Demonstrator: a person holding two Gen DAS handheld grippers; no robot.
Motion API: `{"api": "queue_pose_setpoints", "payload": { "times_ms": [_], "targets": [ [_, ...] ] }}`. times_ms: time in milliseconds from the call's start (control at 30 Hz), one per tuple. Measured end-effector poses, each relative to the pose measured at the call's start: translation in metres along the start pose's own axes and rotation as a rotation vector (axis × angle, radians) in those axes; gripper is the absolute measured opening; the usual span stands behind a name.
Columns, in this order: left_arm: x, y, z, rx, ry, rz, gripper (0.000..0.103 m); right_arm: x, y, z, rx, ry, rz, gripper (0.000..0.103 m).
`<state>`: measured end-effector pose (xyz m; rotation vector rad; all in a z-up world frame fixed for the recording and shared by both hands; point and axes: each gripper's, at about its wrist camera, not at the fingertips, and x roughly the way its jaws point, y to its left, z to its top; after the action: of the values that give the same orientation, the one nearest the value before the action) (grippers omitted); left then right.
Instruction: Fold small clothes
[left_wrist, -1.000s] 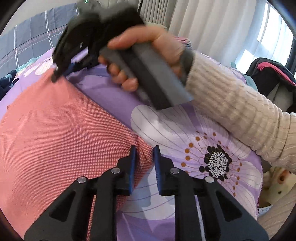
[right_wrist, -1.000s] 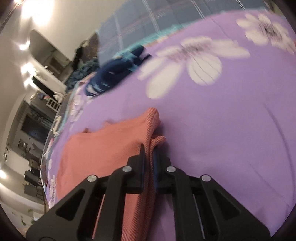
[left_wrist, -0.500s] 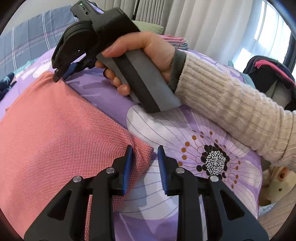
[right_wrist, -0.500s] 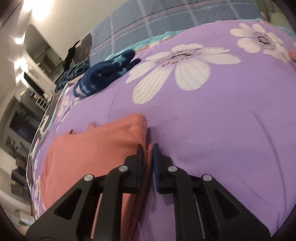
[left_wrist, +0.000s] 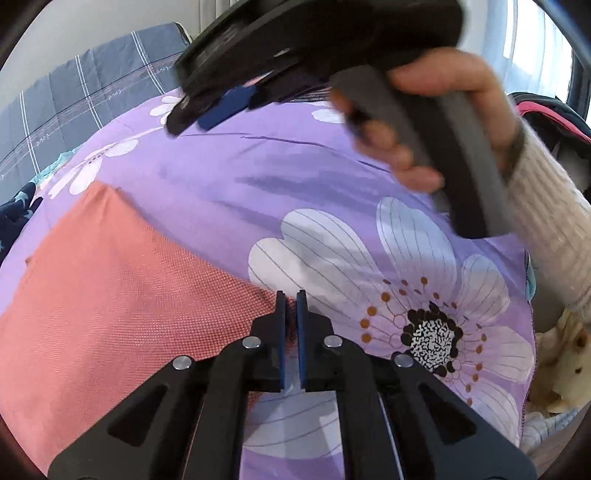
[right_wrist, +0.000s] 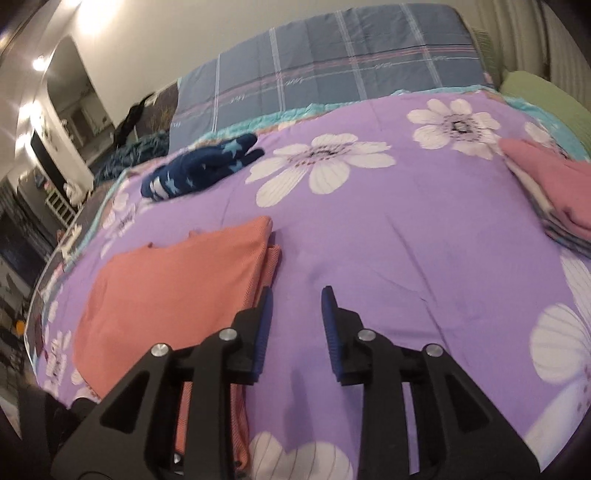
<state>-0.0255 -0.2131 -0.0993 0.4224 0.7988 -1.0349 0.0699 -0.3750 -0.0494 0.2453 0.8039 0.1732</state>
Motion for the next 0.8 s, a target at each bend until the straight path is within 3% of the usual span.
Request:
{"api": "queue_pose_setpoints", "payload": {
  "times_ms": [133, 200, 300, 400, 467, 500, 533, 567, 600, 667, 700, 800],
  "targets": [
    [-0.017, -0.006, -0.011, -0.029, -0.01, -0.055, 0.006, -0.016, 0.006, -0.011, -0.001, -0.016, -0.016, 0.031],
    [-0.037, -0.007, -0.021, -0.046, -0.038, -0.091, 0.018, -0.02, 0.012, -0.02, -0.007, -0.008, -0.005, 0.031],
    [-0.08, 0.01, -0.048, -0.103, -0.096, -0.036, 0.031, -0.029, 0.034, -0.048, -0.006, -0.002, 0.149, 0.031],
    [-0.126, 0.052, -0.089, -0.237, -0.137, 0.135, 0.031, -0.022, 0.06, -0.078, -0.081, 0.045, 0.193, 0.04],
    [-0.159, 0.081, -0.119, -0.37, -0.154, 0.262, 0.031, 0.0, 0.073, -0.102, -0.153, 0.147, 0.078, 0.041],
    [-0.182, 0.101, -0.143, -0.461, -0.167, 0.33, 0.031, 0.01, 0.074, -0.109, -0.169, 0.186, -0.008, 0.029],
    [-0.196, 0.114, -0.157, -0.512, -0.175, 0.378, 0.031, 0.012, 0.075, -0.114, -0.178, 0.182, -0.097, 0.022],
    [-0.216, 0.129, -0.179, -0.58, -0.184, 0.45, 0.031, 0.01, 0.078, -0.112, -0.165, 0.18, -0.126, 0.018],
    [-0.23, 0.139, -0.195, -0.622, -0.189, 0.498, 0.031, 0.001, 0.09, -0.106, -0.147, 0.174, -0.149, 0.021],
    [-0.265, 0.161, -0.233, -0.729, -0.209, 0.619, 0.031, -0.019, 0.124, -0.099, -0.222, 0.078, -0.111, 0.025],
    [-0.276, 0.168, -0.243, -0.762, -0.223, 0.645, 0.031, -0.028, 0.158, -0.099, -0.323, 0.027, -0.085, 0.034],
    [-0.307, 0.18, -0.269, -0.855, -0.317, 0.678, 0.031, -0.027, 0.25, -0.123, -0.6, -0.021, 0.024, 0.039]
  ]
}}
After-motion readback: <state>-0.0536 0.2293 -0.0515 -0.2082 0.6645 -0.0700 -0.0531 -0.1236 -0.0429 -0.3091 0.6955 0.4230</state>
